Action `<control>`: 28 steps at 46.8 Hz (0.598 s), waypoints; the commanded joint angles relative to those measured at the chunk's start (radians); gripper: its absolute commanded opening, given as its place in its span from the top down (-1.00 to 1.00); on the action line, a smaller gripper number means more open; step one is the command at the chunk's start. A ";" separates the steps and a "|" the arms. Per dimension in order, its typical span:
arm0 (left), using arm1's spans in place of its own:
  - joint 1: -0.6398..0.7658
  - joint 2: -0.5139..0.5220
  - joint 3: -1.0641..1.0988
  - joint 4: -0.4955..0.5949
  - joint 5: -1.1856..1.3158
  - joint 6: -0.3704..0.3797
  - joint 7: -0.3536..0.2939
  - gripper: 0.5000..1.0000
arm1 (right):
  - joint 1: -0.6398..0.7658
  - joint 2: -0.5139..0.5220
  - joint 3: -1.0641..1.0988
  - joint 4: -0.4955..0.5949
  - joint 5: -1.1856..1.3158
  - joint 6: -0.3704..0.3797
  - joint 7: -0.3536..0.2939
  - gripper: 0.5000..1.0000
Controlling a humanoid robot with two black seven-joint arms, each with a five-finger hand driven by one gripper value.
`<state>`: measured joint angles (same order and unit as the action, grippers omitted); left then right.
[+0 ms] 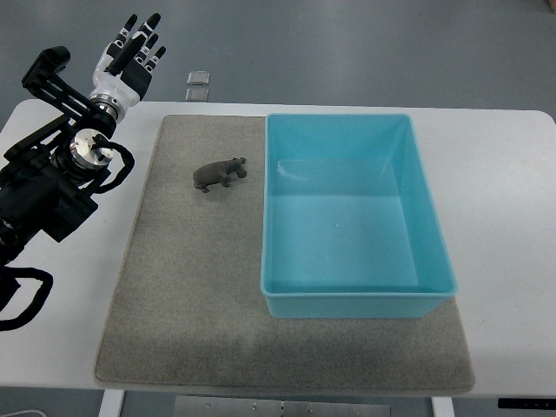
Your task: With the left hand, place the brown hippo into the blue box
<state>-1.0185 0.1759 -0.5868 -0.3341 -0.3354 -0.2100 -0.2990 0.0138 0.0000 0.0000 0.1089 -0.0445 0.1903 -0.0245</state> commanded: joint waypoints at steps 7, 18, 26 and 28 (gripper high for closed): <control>-0.009 0.025 0.061 -0.005 0.012 0.015 0.001 -0.96 | 0.000 0.000 0.000 0.000 0.000 0.000 0.000 -0.74; -0.017 0.037 0.101 -0.005 0.010 0.014 0.001 -0.98 | 0.000 0.000 0.000 0.000 0.000 0.000 0.000 -0.74; -0.014 0.040 0.104 -0.040 0.012 0.015 0.004 -0.98 | 0.000 0.000 0.000 0.000 0.000 0.000 0.000 -0.74; -0.015 0.043 0.110 -0.054 0.012 0.015 0.006 -0.98 | 0.000 0.000 0.000 0.000 0.000 0.000 0.000 -0.74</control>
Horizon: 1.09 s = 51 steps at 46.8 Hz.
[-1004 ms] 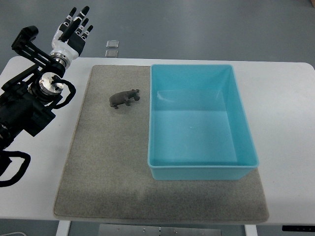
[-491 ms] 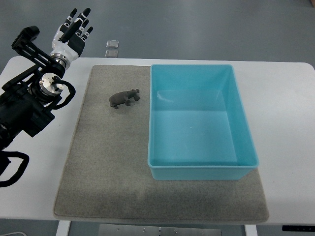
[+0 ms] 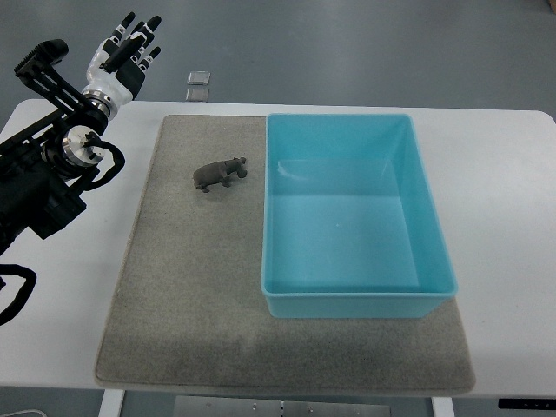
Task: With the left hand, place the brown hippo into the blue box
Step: 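Swing the left hand over the brown hippo and lower fingers toward it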
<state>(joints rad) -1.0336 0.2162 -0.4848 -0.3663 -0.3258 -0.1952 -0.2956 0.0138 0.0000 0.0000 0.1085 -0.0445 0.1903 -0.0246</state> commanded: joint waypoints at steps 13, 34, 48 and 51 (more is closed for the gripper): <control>-0.051 0.054 0.205 -0.071 0.043 0.014 0.009 -0.97 | 0.000 0.000 0.000 0.000 0.000 0.000 0.000 -0.74; -0.157 0.202 0.542 -0.305 0.608 0.013 0.013 -0.97 | 0.000 0.000 0.000 0.000 0.000 0.000 0.000 -0.74; -0.200 0.305 0.558 -0.431 0.976 -0.007 0.013 -0.98 | 0.000 0.000 0.000 0.000 0.000 0.000 0.000 -0.74; -0.201 0.310 0.558 -0.431 1.045 -0.029 0.013 -0.98 | 0.000 0.000 0.000 0.000 0.000 0.000 0.000 -0.74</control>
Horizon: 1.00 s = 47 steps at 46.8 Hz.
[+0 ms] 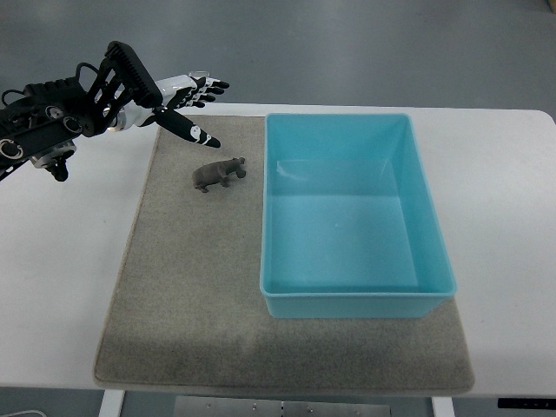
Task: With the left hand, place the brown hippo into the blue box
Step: 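Swing the left hand over the brown hippo and lower fingers toward it, then close the left hand fingers around the brown hippo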
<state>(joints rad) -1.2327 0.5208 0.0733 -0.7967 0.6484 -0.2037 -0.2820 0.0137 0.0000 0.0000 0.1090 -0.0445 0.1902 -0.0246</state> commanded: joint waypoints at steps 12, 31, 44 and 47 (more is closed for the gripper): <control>-0.004 0.025 0.000 -0.016 0.286 -0.059 -0.006 -0.97 | 0.000 0.000 0.000 0.000 0.000 0.000 0.000 -0.74; -0.021 0.015 -0.001 -0.073 0.298 -0.102 0.001 -0.97 | 0.000 0.000 0.000 0.000 0.000 0.000 0.000 -0.74; -0.017 -0.024 0.000 -0.027 0.298 -0.088 0.009 -0.98 | 0.000 0.000 0.000 0.000 0.000 0.000 0.000 -0.74; -0.016 -0.033 0.000 -0.024 0.298 -0.089 0.009 -0.98 | 0.000 0.000 0.000 0.000 0.000 0.000 0.000 -0.74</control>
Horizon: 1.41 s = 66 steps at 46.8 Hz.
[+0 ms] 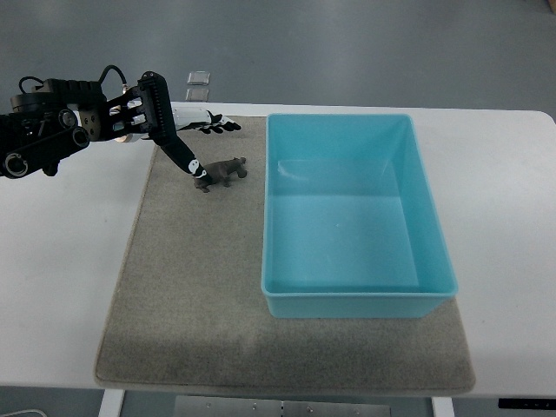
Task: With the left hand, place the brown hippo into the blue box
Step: 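Close the left hand fingers around the brown hippo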
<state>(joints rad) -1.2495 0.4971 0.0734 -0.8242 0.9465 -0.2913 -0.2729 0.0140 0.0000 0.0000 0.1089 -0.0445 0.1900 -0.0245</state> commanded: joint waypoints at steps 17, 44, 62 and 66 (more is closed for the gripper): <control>0.025 -0.058 0.029 0.048 0.000 0.001 0.000 -0.97 | 0.000 0.000 0.000 0.000 0.000 0.000 0.000 -0.74; 0.027 -0.075 0.031 0.048 0.104 0.046 -0.003 -0.39 | 0.000 0.000 0.000 0.000 0.000 0.000 0.000 -0.74; 0.025 -0.081 0.029 0.048 0.113 0.072 -0.002 1.00 | 0.000 0.000 0.000 0.000 0.000 0.000 0.000 -0.74; 0.025 -0.081 0.029 0.048 0.113 0.090 -0.002 1.00 | 0.000 0.000 0.000 -0.002 0.000 0.000 0.000 -0.74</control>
<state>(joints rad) -1.2251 0.4156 0.1030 -0.7765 1.0601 -0.2143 -0.2746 0.0138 0.0000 0.0000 0.1089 -0.0445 0.1903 -0.0245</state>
